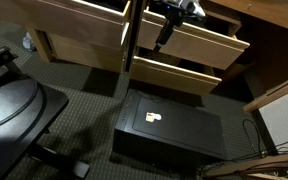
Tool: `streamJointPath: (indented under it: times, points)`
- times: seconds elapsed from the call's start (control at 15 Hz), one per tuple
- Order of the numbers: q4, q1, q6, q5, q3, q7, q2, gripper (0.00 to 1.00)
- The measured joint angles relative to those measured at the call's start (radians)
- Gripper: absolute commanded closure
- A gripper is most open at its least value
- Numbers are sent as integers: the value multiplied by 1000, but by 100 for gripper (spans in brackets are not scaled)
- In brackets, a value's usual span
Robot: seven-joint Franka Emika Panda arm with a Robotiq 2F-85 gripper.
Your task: Close the top right drawer
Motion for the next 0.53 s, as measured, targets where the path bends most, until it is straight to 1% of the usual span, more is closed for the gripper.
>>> streamJointPath:
  times: [0.07,0.2,0.33,0.53]
  points:
    - [40,0,42,25,22,15,39,0]
    - [92,-10,126,37,62,27,89,0]
    - [104,-31,137,30,87,26,86,0]
    - [103,-29,137,27,88,27,86,0]
